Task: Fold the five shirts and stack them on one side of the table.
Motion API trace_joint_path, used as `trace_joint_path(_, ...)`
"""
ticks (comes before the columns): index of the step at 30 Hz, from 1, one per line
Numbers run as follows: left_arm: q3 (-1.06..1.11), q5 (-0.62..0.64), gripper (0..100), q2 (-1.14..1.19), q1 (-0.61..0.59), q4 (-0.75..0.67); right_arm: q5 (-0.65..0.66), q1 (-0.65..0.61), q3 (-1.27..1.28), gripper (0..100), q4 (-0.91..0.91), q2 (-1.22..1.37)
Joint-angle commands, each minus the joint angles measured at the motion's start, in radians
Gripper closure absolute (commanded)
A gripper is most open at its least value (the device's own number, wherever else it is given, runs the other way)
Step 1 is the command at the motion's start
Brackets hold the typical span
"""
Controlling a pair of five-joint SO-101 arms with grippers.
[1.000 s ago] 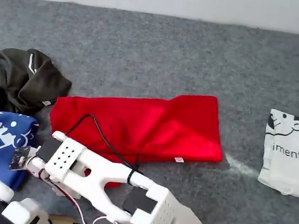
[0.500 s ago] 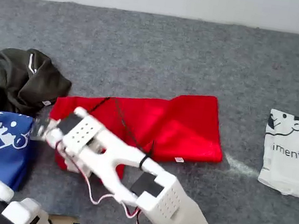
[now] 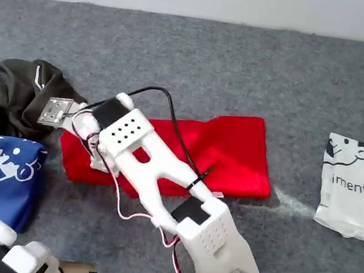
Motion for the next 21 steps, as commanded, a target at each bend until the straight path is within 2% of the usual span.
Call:
trace_joint_path(1, -0.041, 0.002, 98, -0.011, 0.011, -0.005, 0.009, 0.064, -0.044, 94.4, -0.054, 0.031)
trace_joint_path(5, -0.041, -0.002, 98, -0.011, 0.011, -0.005, 0.008, 0.113, -0.046, 78.9, -0.071, 0.097)
trace_joint_path(7, -0.041, -0.003, 98, -0.011, 0.011, -0.005, -0.034, 0.128, -0.078, 74.2, -0.056, 0.111)
trace_joint_path(9, -0.041, -0.003, 98, -0.011, 0.011, -0.005, -0.083, 0.148, -0.129, 74.0, -0.035, 0.111)
trace_joint_path(17, -0.041, -0.003, 98, -0.011, 0.011, -0.009, -0.080, 0.136, -0.407, 74.9, 0.150, 0.117)
trace_joint_path(21, -0.041, -0.003, 98, -0.011, 0.011, -0.009, -0.080, 0.081, -0.436, 87.8, 0.166, 0.111)
